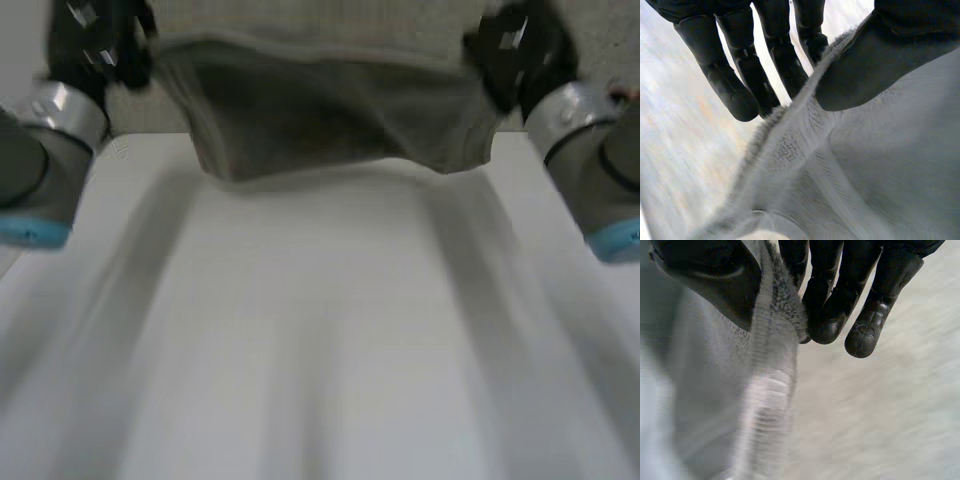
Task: Fold the towel.
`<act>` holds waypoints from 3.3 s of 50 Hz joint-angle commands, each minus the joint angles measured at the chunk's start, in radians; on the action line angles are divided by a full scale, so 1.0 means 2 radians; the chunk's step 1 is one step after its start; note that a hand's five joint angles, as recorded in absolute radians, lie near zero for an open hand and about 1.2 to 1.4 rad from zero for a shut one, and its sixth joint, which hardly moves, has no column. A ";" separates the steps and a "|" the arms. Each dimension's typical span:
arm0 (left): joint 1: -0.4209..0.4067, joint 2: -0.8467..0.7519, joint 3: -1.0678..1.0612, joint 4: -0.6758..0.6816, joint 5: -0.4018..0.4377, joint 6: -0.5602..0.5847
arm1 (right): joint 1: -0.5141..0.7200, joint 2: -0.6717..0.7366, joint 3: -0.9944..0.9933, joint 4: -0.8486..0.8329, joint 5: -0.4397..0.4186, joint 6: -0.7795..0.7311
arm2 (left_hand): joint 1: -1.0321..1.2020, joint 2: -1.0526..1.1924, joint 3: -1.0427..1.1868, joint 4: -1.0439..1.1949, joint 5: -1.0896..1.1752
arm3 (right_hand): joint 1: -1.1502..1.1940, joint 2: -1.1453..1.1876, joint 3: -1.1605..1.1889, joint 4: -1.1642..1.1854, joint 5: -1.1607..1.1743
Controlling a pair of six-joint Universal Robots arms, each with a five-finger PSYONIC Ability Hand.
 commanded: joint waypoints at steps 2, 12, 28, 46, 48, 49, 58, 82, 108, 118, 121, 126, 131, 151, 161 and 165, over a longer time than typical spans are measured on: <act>-0.001 -0.034 -0.084 -0.076 0.019 0.080 | 0.002 0.028 0.059 0.121 -0.004 -0.002 | -0.032 -0.063 -0.076 -0.063 -0.140 | 0.028 0.039 0.028 0.027 0.019; 0.000 -0.026 -0.192 -0.076 0.021 0.165 | -0.005 0.054 0.145 0.114 -0.026 0.005 | -0.032 -0.063 -0.076 -0.063 -0.140 | 0.028 0.039 0.028 0.027 0.019; 0.013 -0.014 -0.213 -0.067 0.019 0.175 | -0.019 0.059 0.202 0.076 0.036 0.005 | -0.032 -0.063 -0.076 -0.063 -0.140 | -0.236 -0.224 -0.235 -0.237 -0.245; 0.011 -0.014 -0.218 -0.067 0.019 0.172 | -0.041 0.004 0.230 0.079 0.043 0.000 | -0.032 -0.063 -0.076 -0.063 -0.140 | -0.261 -0.249 -0.260 -0.262 -0.270; 0.012 -0.014 -0.218 -0.067 0.018 0.172 | -0.043 0.001 0.233 0.079 0.042 0.000 | -0.032 -0.063 -0.076 -0.063 -0.140 | -0.256 -0.245 -0.256 -0.257 -0.266; 0.012 -0.014 -0.218 -0.067 0.018 0.172 | -0.043 0.001 0.233 0.079 0.042 0.000 | -0.032 -0.063 -0.076 -0.063 -0.140 | -0.256 -0.245 -0.256 -0.257 -0.266; 0.011 -0.010 -0.216 -0.067 0.018 0.173 | -0.045 -0.002 0.230 0.111 0.045 -0.036 | -0.032 -0.063 -0.076 -0.063 -0.140 | 0.028 0.039 0.028 0.027 0.019; 0.052 0.205 -0.269 -0.069 0.026 0.177 | -0.109 -0.201 0.224 0.177 -0.026 -0.045 | -0.032 -0.063 -0.076 -0.063 -0.140 | 0.028 0.039 0.028 0.027 0.019; 0.055 0.064 -0.318 -0.070 0.034 0.310 | -0.141 -0.148 0.263 0.220 -0.055 -0.081 | -0.032 -0.063 -0.076 -0.063 -0.140 | 0.028 0.039 0.028 0.027 0.019; 0.053 0.071 -0.326 -0.073 0.030 0.310 | -0.142 -0.146 0.263 0.221 -0.056 -0.080 | -0.055 -0.086 -0.100 -0.086 -0.163 | 0.028 0.039 0.028 0.027 0.019; 0.055 0.085 -0.332 -0.080 0.033 0.311 | -0.142 -0.146 0.264 0.224 -0.054 -0.080 | -0.032 -0.063 -0.076 -0.063 -0.140 | 0.028 0.039 0.028 0.027 0.019; 0.078 0.133 -0.337 -0.086 0.044 0.307 | -0.143 -0.149 0.256 0.221 -0.057 -0.081 | -0.032 -0.063 -0.076 -0.063 -0.140 | 0.028 0.039 0.028 0.027 0.019; 0.077 0.130 -0.305 -0.083 0.049 0.303 | -0.136 -0.133 0.224 0.221 -0.071 -0.079 | -0.032 -0.063 -0.076 -0.063 -0.140 | 0.028 0.039 0.028 0.027 0.019; 0.010 -0.163 -0.011 -0.079 0.011 0.268 | -0.075 0.158 -0.030 0.135 -0.035 -0.015 | -0.032 -0.063 -0.076 -0.063 -0.140 | 0.028 0.039 0.028 0.027 0.019; -0.013 -0.245 0.085 -0.049 0.008 0.263 | -0.049 0.205 -0.043 -0.018 0.026 -0.016 | -0.032 -0.063 -0.076 -0.063 -0.140 | 0.028 0.039 0.028 0.027 0.019; -0.014 -0.260 0.101 -0.047 0.008 0.263 | -0.048 0.223 -0.059 -0.020 0.033 -0.017 | -0.032 -0.063 -0.076 -0.063 -0.140 | 0.028 0.039 0.028 0.027 0.019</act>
